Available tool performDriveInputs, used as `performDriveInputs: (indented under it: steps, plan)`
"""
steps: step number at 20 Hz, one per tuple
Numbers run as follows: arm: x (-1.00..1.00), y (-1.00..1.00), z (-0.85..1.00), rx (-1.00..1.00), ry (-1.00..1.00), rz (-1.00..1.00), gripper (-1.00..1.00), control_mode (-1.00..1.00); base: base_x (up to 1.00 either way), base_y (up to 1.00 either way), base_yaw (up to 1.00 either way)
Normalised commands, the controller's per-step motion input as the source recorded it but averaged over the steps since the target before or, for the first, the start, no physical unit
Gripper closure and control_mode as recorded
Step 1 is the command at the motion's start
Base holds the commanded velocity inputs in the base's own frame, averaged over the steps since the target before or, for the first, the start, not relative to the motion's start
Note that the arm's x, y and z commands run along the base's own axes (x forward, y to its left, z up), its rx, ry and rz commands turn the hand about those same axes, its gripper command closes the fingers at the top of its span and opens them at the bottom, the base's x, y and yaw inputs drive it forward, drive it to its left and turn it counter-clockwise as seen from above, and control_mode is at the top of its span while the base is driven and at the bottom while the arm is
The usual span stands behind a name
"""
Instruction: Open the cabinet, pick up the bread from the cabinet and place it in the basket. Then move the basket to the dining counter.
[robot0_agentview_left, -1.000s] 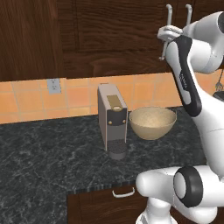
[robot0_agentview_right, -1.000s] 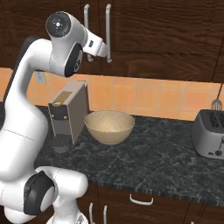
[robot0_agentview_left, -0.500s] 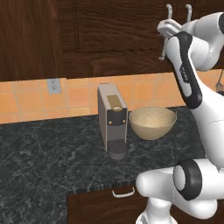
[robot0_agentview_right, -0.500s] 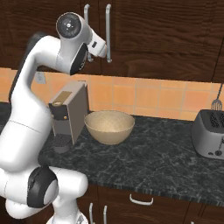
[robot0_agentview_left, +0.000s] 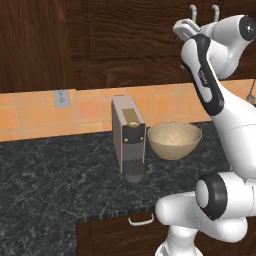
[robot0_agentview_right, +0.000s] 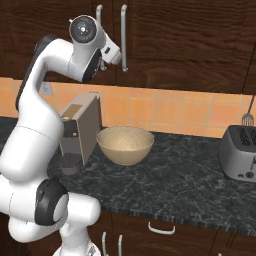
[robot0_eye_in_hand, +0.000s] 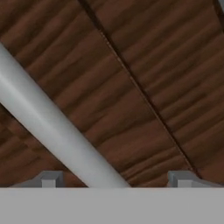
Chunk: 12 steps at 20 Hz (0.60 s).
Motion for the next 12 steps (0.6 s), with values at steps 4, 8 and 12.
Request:
performDriveInputs:
  steps: [4,8,12]
  plan:
    - [0.28,0.02,-0.01,0.07,0.0,0.0,1.0,-1.0,0.0,0.0,0.0]
    - [0.37,0.09,-0.16,0.08,-0.1,0.0,1.0,-1.0,0.0,0.0,0.0]
    - [0.16,-0.01,-0.02,0.08,-0.14,0.05,1.0,-1.0,0.0,0.0,0.0]
